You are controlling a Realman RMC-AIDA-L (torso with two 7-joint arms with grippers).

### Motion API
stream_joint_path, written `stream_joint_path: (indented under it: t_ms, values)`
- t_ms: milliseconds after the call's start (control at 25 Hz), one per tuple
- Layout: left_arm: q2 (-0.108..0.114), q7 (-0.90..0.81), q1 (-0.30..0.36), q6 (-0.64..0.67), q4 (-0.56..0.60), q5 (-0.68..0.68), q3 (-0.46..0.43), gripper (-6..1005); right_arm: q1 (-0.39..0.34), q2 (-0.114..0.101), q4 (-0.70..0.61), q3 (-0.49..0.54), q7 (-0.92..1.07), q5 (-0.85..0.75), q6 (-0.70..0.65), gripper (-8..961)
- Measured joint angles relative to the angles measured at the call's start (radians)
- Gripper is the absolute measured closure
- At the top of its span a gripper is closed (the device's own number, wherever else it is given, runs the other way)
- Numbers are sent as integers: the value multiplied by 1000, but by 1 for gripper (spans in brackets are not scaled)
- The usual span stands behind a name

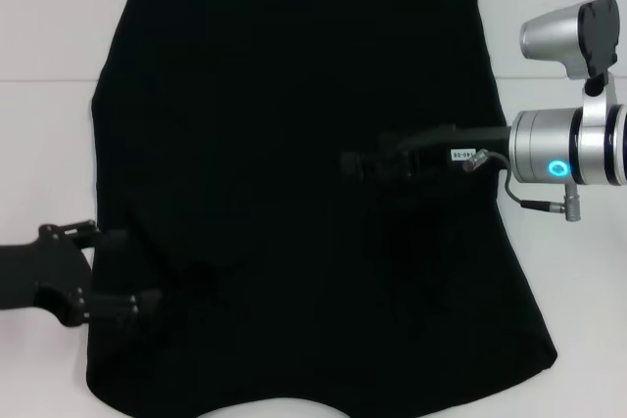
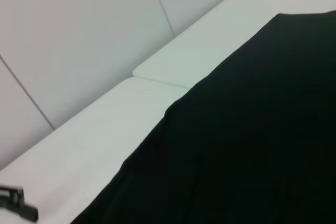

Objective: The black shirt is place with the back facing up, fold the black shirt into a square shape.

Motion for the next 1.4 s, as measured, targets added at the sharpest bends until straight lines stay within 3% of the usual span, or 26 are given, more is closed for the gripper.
stream_joint_path:
  t_ms: [240, 520, 1160, 1400]
  values:
    - [-31, 28, 1, -103, 12, 103, 123, 94, 0, 0, 0, 7, 28, 22, 32, 47]
    - [-25, 31, 2, -127, 8, 126, 172, 110, -12, -1, 0, 10, 37, 62, 33, 48]
    - [-36, 51, 3, -195, -4, 138, 243, 119, -16, -11, 2, 23, 37, 73, 29, 59]
    - [-36, 47, 1, -206, -4, 144, 246, 196, -18, -11, 2, 25, 33, 74, 30, 81]
